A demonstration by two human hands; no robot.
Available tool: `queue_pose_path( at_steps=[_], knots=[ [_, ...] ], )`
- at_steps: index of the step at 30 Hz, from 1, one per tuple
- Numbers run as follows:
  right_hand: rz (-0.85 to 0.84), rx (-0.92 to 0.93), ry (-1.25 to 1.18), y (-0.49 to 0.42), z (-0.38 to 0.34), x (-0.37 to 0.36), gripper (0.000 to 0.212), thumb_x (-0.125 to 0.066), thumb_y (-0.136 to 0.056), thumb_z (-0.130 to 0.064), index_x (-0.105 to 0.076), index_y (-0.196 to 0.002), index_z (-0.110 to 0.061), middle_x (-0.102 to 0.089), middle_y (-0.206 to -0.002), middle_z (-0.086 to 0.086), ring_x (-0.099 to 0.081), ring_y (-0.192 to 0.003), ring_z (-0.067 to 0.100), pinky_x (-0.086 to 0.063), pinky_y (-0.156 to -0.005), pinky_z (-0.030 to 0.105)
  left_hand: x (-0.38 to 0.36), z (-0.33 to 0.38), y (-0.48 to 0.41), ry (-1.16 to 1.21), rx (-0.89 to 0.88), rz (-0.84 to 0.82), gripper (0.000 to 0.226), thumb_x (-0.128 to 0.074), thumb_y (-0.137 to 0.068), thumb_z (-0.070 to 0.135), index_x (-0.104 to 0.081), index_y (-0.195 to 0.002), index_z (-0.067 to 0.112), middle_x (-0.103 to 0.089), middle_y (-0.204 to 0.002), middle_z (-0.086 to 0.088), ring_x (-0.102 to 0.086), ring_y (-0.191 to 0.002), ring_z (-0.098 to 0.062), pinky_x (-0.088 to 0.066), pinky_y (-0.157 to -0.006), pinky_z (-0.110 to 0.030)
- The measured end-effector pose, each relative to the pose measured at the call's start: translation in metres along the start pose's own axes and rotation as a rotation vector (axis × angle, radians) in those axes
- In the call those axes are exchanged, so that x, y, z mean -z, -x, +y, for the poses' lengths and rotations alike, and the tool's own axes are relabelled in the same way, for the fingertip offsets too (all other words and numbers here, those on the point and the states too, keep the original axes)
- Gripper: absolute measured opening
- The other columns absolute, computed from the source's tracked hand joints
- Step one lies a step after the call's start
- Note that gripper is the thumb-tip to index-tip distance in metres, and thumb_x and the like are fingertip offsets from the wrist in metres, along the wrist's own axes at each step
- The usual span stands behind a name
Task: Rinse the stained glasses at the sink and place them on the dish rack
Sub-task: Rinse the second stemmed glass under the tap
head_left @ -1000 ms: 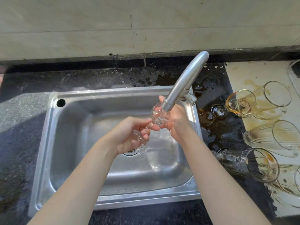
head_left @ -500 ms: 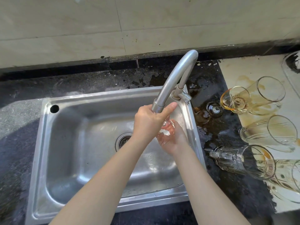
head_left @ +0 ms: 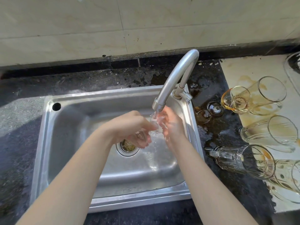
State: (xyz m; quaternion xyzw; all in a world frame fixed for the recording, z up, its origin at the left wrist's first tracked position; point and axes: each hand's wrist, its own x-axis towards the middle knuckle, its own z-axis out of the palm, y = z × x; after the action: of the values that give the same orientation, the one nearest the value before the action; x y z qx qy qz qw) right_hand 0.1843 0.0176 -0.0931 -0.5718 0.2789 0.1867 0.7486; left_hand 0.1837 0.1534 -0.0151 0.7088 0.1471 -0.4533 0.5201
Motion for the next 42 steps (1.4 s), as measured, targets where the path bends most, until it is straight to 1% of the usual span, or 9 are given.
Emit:
queue_pose_path(
  at_steps=[4, 9, 14, 20, 25, 31, 36, 40, 42],
  knots=[
    [-0.067, 0.16, 0.141, 0.005, -0.005, -0.01, 0.019, -0.061, -0.091, -0.025, -0.063, -0.072, -0.023, -0.058, -0.07, -0.003, -0.054, -0.072, 0.015, -0.044, -0.073, 0.032, 0.01, -0.032, 0.002, 0.105, -0.023, -0.023, 0.01, -0.058, -0.093, 0.014, -0.052, -0.093, 0.007, -0.056, -0.058, -0.007, -0.06, -0.052, -0.02, -0.049, -0.05, -0.021],
    [-0.082, 0.239, 0.744, 0.01, -0.008, -0.001, 0.046, -0.054, -0.094, -0.032, -0.04, -0.052, -0.021, -0.04, -0.043, -0.012, -0.037, -0.047, 0.006, -0.027, -0.053, 0.028, 0.005, -0.055, -0.01, 0.001, -0.015, 0.056, 0.023, -0.068, -0.087, 0.027, -0.056, -0.088, 0.008, -0.056, -0.054, -0.003, -0.055, -0.048, -0.016, -0.049, -0.054, -0.02],
    [-0.039, 0.223, 0.968, 0.015, -0.024, 0.013, 0.022, -0.054, -0.092, -0.03, -0.068, -0.085, -0.015, -0.064, -0.075, -0.006, -0.058, -0.071, 0.012, -0.042, -0.064, 0.027, -0.006, -0.066, -0.018, 0.121, -0.011, 0.109, 0.024, -0.071, -0.085, 0.023, -0.053, -0.074, 0.009, -0.052, -0.055, -0.006, -0.053, -0.045, -0.017, -0.047, -0.051, -0.022],
    [0.333, 0.625, 1.36, 0.004, -0.054, 0.034, 0.019, -0.058, -0.089, -0.017, -0.053, -0.106, -0.011, -0.05, -0.105, 0.004, -0.05, -0.092, 0.022, -0.043, -0.071, 0.036, -0.015, -0.066, -0.018, 0.254, -0.024, 0.16, 0.017, -0.069, -0.086, 0.015, -0.056, -0.078, 0.007, -0.054, -0.05, -0.002, -0.058, -0.044, -0.016, -0.051, -0.062, -0.029],
    [0.221, 0.472, 1.71, -0.031, -0.066, 0.042, 0.036, -0.05, -0.094, -0.01, -0.045, -0.129, -0.004, -0.051, -0.127, 0.015, -0.046, -0.118, 0.03, -0.042, -0.093, 0.039, -0.019, -0.063, -0.019, 0.283, 0.006, 0.187, 0.013, -0.066, -0.088, 0.014, -0.058, -0.081, 0.006, -0.055, -0.051, -0.003, -0.06, -0.045, -0.018, -0.05, -0.059, -0.029],
    [0.226, 0.373, 1.619, -0.044, -0.081, 0.045, 0.021, -0.048, -0.092, -0.009, -0.059, -0.11, -0.006, -0.061, -0.111, 0.016, -0.057, -0.103, 0.034, -0.047, -0.084, 0.042, -0.02, -0.057, -0.019, 0.285, 0.028, 0.217, 0.01, -0.064, -0.089, 0.008, -0.058, -0.084, 0.001, -0.054, -0.052, -0.006, -0.059, -0.041, -0.018, -0.048, -0.045, -0.021],
    [0.166, 0.236, 1.518, -0.047, -0.098, 0.047, 0.03, -0.047, -0.095, -0.017, -0.057, -0.123, -0.012, -0.057, -0.119, 0.017, -0.055, -0.106, 0.033, -0.049, -0.088, 0.044, -0.023, -0.049, -0.017, 0.295, 0.046, 0.261, 0.007, -0.059, -0.09, 0.004, -0.059, -0.089, -0.002, -0.054, -0.056, -0.009, -0.059, -0.039, -0.017, -0.052, -0.047, -0.023],
    [0.249, 0.684, 1.63, -0.019, -0.083, 0.042, 0.036, -0.052, -0.086, -0.006, -0.055, -0.122, -0.01, -0.053, -0.125, 0.009, -0.042, -0.115, 0.028, -0.038, -0.09, 0.037, -0.026, -0.037, -0.008, 0.238, 0.102, 0.316, 0.007, -0.052, -0.088, -0.001, -0.057, -0.09, -0.006, -0.056, -0.067, -0.014, -0.055, -0.03, -0.015, -0.044, -0.035, -0.016],
    [0.026, 0.796, 1.571, 0.0, -0.064, 0.04, 0.046, -0.055, -0.082, -0.005, -0.053, -0.128, -0.013, -0.051, -0.13, 0.004, -0.04, -0.12, 0.023, -0.034, -0.097, 0.032, -0.028, -0.031, -0.003, 0.167, 0.137, 0.337, 0.009, -0.05, -0.087, -0.001, -0.056, -0.092, -0.005, -0.058, -0.072, -0.015, -0.052, -0.026, -0.014, -0.035, -0.03, -0.013]
  ],
)
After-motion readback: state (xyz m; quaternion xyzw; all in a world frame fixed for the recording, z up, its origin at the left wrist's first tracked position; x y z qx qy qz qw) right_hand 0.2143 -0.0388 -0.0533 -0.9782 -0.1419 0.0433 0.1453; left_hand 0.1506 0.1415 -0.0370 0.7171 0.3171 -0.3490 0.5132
